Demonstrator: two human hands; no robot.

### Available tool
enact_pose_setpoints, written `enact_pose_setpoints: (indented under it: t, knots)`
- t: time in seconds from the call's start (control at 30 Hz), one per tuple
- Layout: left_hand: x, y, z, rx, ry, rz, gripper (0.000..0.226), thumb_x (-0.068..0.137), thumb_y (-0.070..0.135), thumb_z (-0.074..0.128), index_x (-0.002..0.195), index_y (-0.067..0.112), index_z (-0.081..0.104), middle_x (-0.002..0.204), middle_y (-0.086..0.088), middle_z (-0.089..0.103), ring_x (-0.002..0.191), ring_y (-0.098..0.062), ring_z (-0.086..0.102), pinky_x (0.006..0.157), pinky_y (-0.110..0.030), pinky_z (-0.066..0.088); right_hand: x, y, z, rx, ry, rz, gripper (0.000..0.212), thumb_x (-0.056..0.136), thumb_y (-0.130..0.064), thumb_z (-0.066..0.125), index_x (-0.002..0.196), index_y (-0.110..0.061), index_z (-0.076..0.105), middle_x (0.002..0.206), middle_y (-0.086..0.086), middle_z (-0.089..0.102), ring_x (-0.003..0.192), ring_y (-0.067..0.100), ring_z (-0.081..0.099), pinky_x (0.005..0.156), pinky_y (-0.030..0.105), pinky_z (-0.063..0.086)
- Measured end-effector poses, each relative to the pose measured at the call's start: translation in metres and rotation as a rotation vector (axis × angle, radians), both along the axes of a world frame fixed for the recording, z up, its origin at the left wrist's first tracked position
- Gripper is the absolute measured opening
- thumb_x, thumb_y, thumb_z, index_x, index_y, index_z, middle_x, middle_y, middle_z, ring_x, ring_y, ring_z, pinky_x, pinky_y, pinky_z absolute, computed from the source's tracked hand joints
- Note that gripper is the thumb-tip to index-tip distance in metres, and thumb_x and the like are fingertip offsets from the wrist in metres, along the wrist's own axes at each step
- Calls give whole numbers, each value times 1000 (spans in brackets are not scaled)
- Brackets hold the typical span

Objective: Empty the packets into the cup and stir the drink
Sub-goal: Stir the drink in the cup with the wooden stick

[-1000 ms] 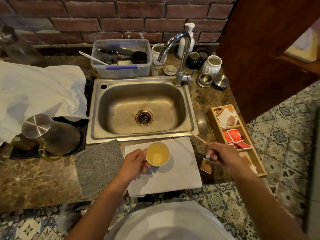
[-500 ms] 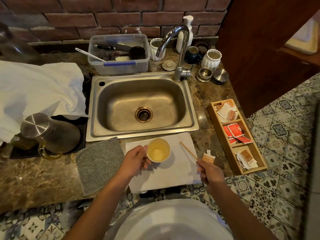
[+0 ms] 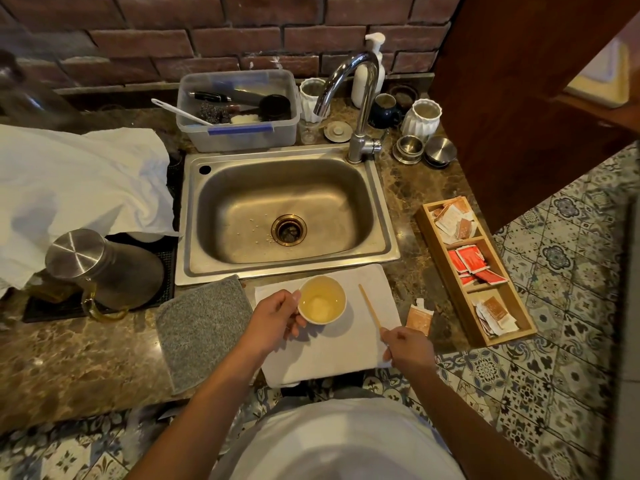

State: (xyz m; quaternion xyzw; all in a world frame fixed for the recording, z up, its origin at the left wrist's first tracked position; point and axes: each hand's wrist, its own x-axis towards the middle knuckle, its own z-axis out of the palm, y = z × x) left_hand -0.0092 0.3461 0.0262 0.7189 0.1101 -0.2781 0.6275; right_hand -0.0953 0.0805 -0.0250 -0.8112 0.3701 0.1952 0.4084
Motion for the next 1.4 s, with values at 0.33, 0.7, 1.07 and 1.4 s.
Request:
enact_pose_setpoints:
  t: [0.33,0.7,1.07,1.4]
  knots:
    - [1,1,1,15,-4,-13,41,103,33,53,87,-4,60,68,-12,68,55,-20,55,50,-27,44,24,-11,-1,-137,81,391,39,99,-41,57,66,-22,63,64,-2,71,57,12,66,67,31,57]
    - [-1,-1,7,2,-4,13,42,104,29,53,92,-12,58,71,-15,67,51,-16,54,47,-24,44,33,-12,-5,-180,231,343,48,92,-53,65,65,-14,73,50,-5,69,50,10,66,66,28,59]
    - [0,0,4,9,4,11,35,103,31,54,85,2,61,68,-11,68,53,-17,55,48,-26,44,39,-12,1,-223,275,369,44,91,-52,66,70,-15,74,55,-5,71,50,10,68,73,32,63]
    - [-1,0,5,11,2,14,41,103,32,54,88,-5,61,69,-11,69,53,-16,56,49,-27,44,35,-8,3,-272,193,425,41,94,-52,61,69,-20,67,65,-6,69,65,12,68,66,26,50]
